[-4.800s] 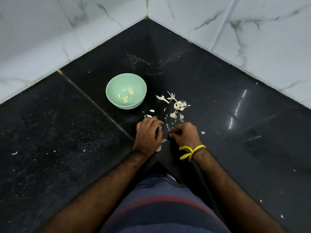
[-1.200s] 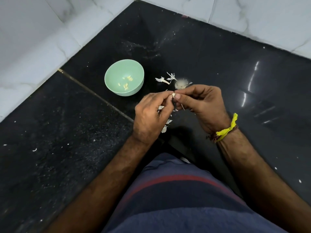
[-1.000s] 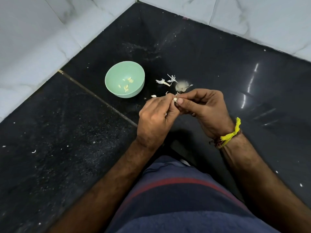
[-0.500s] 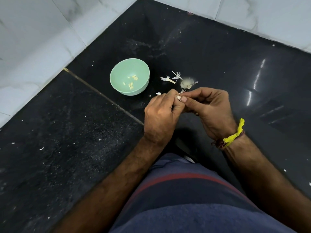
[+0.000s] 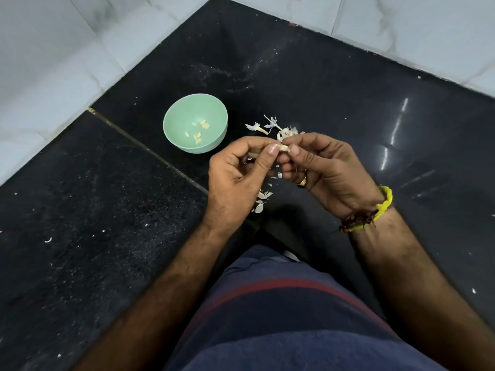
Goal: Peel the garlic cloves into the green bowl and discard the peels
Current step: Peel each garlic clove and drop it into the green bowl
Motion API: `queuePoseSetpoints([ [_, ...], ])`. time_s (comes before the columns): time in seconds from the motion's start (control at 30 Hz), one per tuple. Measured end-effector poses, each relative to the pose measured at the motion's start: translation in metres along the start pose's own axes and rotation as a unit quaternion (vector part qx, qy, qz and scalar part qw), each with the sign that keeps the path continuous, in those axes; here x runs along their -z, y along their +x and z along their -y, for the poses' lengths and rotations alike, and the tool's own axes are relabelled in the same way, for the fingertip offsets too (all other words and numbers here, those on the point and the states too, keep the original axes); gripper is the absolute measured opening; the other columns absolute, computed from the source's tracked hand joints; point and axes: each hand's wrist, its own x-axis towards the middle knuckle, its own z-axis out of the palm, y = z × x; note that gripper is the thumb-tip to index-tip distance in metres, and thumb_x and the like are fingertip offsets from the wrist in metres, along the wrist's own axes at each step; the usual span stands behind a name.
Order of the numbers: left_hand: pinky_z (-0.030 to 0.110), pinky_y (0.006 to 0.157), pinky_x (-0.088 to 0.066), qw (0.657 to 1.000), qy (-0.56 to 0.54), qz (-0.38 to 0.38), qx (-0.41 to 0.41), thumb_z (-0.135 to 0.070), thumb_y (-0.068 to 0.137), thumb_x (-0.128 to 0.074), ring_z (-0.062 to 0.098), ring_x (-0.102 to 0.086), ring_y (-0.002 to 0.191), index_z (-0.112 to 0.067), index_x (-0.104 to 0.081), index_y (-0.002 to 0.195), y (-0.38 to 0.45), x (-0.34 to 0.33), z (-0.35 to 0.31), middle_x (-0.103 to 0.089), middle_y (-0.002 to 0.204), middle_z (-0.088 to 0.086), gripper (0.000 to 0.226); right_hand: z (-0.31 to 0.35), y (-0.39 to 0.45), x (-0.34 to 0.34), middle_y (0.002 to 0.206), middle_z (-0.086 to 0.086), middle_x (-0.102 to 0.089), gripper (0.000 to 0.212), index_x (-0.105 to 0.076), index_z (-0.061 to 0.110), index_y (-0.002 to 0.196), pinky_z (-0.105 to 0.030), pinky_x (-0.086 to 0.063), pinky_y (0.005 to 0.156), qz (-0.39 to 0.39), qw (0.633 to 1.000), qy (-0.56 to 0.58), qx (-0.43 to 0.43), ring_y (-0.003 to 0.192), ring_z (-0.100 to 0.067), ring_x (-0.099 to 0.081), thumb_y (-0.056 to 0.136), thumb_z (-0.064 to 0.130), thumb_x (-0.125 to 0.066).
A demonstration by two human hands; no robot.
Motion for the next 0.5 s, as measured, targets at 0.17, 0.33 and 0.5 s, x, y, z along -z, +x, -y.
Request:
queuePoseSetpoints([
  [0.17,0.037,0.072,-0.058,0.998,-0.024,-0.037,0.046,-0.01,0.097,-0.066,0.021,-0.068,0.077,-0.012,-0.073,0.093,-0.003,-0.003,0.009,-0.074,0.084,0.004,0.008,-0.011,0.003,0.001,0.081,-0.012,-0.071,0.02,-0.07,-0.001,0.099,-0.025,-0.056,0.067,-0.023,0.996,-0.065,0.059,0.07,-0.017,-0.065,0.083,0.01,-0.066],
  [0.33,0.032,0.068,-0.056,0.994,-0.015,-0.067,0.08,-0.015,0.099,-0.064,0.011,-0.064,0.073,-0.012,-0.071,0.091,-0.003,-0.004,0.02,-0.07,0.079,-0.002,0.011,-0.022,0.006,-0.003,0.092,-0.012,-0.074,0.015,-0.073,0.002,0.095,-0.034,-0.057,0.081,-0.067,0.955,-0.233,0.17,0.086,-0.024,-0.07,0.08,0.002,-0.075],
  [0.5,0.024,0.065,-0.054,0.994,-0.018,-0.05,0.092,-0.01,0.102,-0.058,0.01,-0.063,0.074,-0.001,-0.067,0.096,-0.005,-0.006,0.023,-0.068,0.079,0.0,0.014,-0.026,0.009,-0.005,0.085,0.0,-0.075,0.014,-0.073,0.007,0.091,-0.025,-0.054,0.077,-0.072,0.948,-0.242,0.193,0.082,-0.014,-0.071,0.082,-0.002,-0.073],
])
